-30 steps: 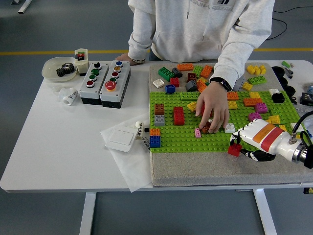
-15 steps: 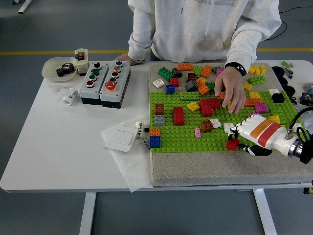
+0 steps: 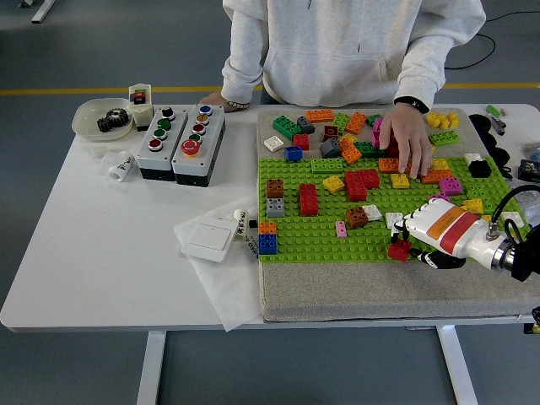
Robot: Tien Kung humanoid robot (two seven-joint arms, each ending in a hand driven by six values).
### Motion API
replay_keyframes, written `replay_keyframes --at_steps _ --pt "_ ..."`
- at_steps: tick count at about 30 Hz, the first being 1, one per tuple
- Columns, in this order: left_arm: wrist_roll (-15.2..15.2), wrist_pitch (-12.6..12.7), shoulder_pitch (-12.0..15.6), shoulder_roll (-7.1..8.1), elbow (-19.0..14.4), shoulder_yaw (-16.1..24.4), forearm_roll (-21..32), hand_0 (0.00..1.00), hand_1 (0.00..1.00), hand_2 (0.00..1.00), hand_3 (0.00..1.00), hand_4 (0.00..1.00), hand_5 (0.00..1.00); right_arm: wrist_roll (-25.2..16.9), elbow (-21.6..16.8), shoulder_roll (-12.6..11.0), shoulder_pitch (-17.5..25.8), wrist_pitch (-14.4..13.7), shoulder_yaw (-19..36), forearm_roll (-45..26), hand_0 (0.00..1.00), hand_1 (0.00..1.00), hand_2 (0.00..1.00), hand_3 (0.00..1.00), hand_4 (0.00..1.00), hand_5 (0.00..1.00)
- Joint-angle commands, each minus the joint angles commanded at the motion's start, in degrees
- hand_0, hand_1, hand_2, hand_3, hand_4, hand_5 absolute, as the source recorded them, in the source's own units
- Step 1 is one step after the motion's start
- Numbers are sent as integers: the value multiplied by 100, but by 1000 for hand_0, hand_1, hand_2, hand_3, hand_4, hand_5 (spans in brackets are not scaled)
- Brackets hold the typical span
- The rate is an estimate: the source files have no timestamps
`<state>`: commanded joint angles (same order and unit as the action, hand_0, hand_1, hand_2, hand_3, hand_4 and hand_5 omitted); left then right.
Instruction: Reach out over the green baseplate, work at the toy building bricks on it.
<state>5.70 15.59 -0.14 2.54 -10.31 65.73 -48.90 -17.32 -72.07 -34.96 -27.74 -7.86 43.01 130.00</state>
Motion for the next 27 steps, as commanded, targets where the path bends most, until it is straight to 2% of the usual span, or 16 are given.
replay_keyframes --at_steps 1,6,7,10,19,20,21,24,25,27 --pt "0 0 -1 1 0 -3 2 791 830 880 769 779 702 4 6 -1 3 18 9 0 350 481 700 818 797 145" --pt "-1 1 -5 0 0 -8 10 791 830 880 769 779 702 9 42 2 8 58 19 0 350 481 700 818 797 145" --pt "0 2 -5 0 0 -7 8 791 830 880 770 778 702 9 47 4 12 60 27 0 350 491 722 841 842 157" --pt "-2 2 -5 -1 0 -7 14 791 830 880 770 778 702 13 19 -15 42 80 69 0 350 491 722 841 842 157" --pt "0 1 1 0 0 42 -39 790 829 880 769 780 703 102 -428 -180 244 185 402 0 352 493 728 842 850 158" --pt "-2 0 4 1 0 51 -49 789 828 880 769 780 703 200 -587 -237 364 75 498 -98 355 487 712 804 789 149" --pt "-3 -1 7 2 0 54 -52 789 828 880 769 780 703 242 -655 -258 414 29 539 -140 355 487 712 804 789 149" --pt "-8 -4 20 6 0 49 -47 789 828 880 769 780 703 499 -982 -308 679 -343 732 -800 355 487 712 804 789 149" --pt "-9 -4 21 6 0 48 -46 784 828 879 768 779 702 517 -1007 -310 696 -379 744 -994 414 488 590 527 733 305" --pt "0 -8 33 8 0 61 -80 784 828 879 768 779 702 535 -1211 -316 785 -364 836 -1364 414 488 590 527 733 305"
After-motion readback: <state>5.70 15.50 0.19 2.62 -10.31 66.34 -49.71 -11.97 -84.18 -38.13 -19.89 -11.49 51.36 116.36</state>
